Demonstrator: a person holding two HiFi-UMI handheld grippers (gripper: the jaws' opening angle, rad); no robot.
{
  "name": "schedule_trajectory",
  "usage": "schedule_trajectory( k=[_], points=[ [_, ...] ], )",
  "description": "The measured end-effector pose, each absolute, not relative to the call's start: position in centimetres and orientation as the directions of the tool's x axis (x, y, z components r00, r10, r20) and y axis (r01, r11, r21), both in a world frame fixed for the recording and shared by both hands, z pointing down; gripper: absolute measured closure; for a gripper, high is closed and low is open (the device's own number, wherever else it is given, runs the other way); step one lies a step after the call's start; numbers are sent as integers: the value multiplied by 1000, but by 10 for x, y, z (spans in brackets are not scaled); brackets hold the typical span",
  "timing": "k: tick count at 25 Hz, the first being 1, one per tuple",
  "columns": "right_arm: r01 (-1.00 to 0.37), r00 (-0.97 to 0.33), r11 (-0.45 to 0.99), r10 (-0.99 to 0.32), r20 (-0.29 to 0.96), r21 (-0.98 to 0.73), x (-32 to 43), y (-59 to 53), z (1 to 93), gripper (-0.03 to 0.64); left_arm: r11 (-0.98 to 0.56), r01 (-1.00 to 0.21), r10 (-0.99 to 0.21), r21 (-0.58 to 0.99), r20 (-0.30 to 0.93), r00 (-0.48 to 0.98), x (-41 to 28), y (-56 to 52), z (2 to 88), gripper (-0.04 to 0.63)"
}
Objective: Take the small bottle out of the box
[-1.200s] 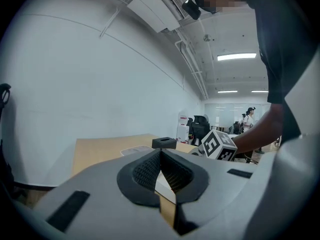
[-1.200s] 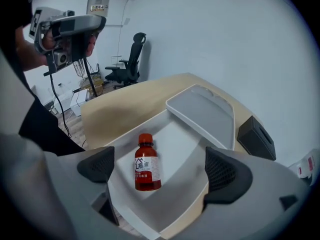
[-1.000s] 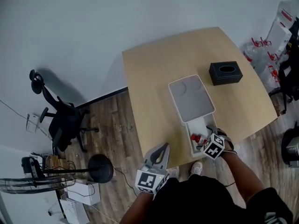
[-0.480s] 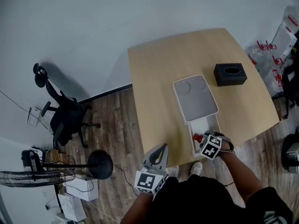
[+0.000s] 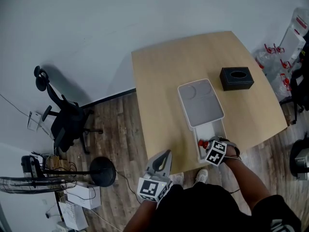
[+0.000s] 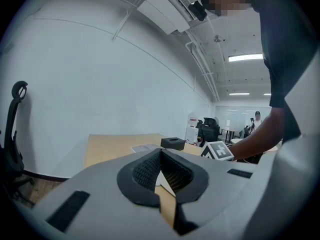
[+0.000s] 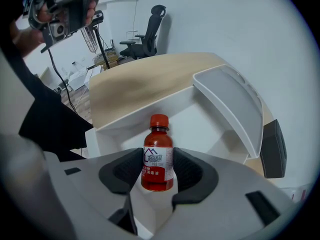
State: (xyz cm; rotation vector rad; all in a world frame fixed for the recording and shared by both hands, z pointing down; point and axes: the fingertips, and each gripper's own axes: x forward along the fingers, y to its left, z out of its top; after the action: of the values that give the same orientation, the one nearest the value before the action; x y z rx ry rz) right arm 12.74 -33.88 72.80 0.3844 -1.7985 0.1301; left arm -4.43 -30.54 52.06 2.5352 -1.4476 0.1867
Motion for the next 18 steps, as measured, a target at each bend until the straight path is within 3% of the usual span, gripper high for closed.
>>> schedule_trajectory(
  k=[18],
  points=[
    [-285,-175,950,-184,967,129,129,-339,734,411,-501,-855,-836,133,182,518,-43,-306,524,584]
  ],
)
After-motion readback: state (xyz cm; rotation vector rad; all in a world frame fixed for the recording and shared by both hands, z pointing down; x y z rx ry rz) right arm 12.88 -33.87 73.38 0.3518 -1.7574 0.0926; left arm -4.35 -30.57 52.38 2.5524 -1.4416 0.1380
